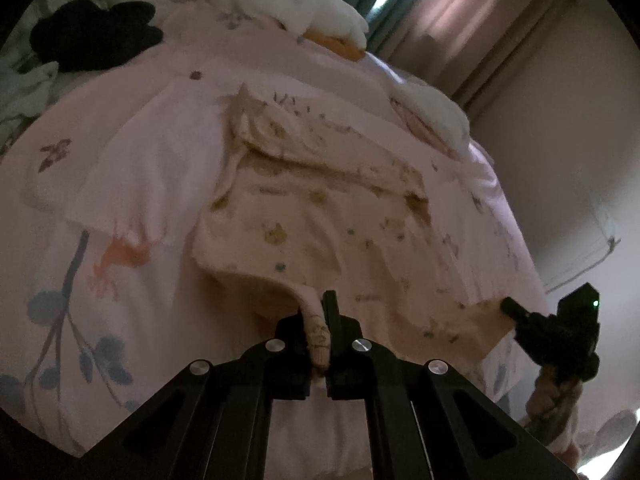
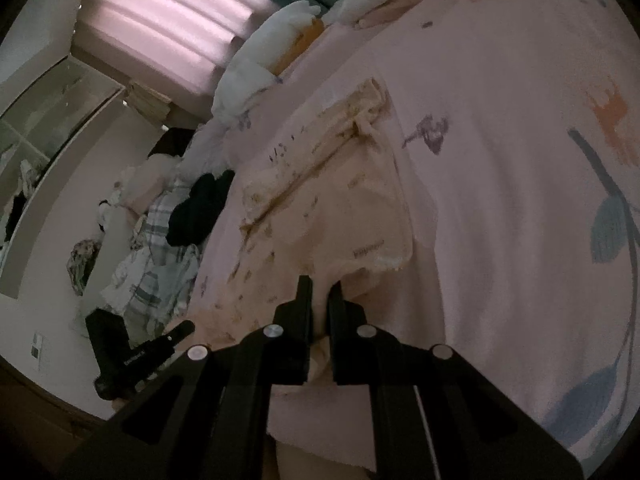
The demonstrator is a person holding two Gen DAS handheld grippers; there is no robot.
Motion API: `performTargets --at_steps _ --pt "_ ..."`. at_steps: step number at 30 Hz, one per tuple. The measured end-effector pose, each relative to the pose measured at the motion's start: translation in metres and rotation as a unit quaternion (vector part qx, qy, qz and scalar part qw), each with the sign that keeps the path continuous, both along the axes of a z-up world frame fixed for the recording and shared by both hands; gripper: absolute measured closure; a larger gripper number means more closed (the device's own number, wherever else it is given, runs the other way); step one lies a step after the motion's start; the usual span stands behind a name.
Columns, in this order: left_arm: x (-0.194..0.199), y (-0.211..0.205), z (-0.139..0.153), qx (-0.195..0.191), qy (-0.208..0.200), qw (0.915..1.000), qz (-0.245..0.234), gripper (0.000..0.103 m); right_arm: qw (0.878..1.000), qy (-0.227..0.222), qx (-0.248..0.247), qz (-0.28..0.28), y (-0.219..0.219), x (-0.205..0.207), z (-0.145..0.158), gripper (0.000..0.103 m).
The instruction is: Fold small clothes
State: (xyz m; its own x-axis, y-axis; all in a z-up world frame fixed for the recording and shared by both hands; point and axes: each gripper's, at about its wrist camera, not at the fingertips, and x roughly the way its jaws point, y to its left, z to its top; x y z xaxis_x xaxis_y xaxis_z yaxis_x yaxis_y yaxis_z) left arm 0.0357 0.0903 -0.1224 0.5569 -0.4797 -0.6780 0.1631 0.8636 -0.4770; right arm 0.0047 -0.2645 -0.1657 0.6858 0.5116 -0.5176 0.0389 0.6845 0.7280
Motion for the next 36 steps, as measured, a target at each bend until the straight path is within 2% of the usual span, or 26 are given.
performTargets --at_steps 3,7,10,20,31,36 --pt "0.017 0.004 0.006 -0.02 -0.007 0.9998 0.004 0.1 1.0 -0.012 -0.013 -0.005 -0.003 0.017 0.011 0.095" --pt "0.046 0.006 0.011 -0.026 -0.025 0.9991 0.024 0.1 0.999 -0.03 -0.031 -0.01 -0.003 0.047 0.026 0.095" --pt "0.07 0.012 0.01 -0.058 -0.026 0.9973 0.038 0.1 0.999 -0.039 -0.032 -0.017 -0.007 0.07 0.033 0.095" --pt "0.109 0.024 0.002 -0.087 -0.033 0.9932 0.071 0.1 0.998 -0.04 -0.041 -0.016 -0.015 0.112 0.03 0.095" --pt "0.124 0.028 0.007 -0.078 -0.047 0.993 0.075 0.1 0.997 -0.047 -0.05 -0.032 -0.024 0.131 0.034 0.095" --pt "0.123 0.025 0.013 -0.047 -0.061 0.9945 0.071 0.1 0.996 -0.051 -0.068 -0.026 -0.025 0.136 0.042 0.095"
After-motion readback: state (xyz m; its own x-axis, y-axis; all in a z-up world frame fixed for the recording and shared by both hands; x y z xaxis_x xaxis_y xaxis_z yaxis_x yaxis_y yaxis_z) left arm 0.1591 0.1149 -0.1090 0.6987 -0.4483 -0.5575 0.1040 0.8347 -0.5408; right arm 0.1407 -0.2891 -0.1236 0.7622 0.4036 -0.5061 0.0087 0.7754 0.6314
